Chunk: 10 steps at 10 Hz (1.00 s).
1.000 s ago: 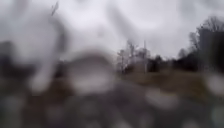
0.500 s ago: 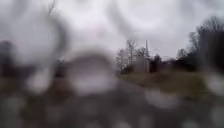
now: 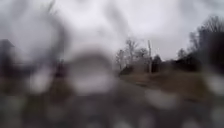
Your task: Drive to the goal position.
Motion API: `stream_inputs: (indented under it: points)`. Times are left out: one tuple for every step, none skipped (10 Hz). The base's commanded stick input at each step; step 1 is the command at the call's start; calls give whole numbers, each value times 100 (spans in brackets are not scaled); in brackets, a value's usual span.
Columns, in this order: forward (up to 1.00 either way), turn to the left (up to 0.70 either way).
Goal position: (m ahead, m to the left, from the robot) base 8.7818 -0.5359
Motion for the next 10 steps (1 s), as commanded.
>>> stream_inputs:
  points:
    - [85,0]
    - [85,0]
    - [85,0]
    - [85,0]
    - [85,0]
    - [85,31]
    - [85,31]
    - [85,10]
    - [85,0]
    - [85,0]
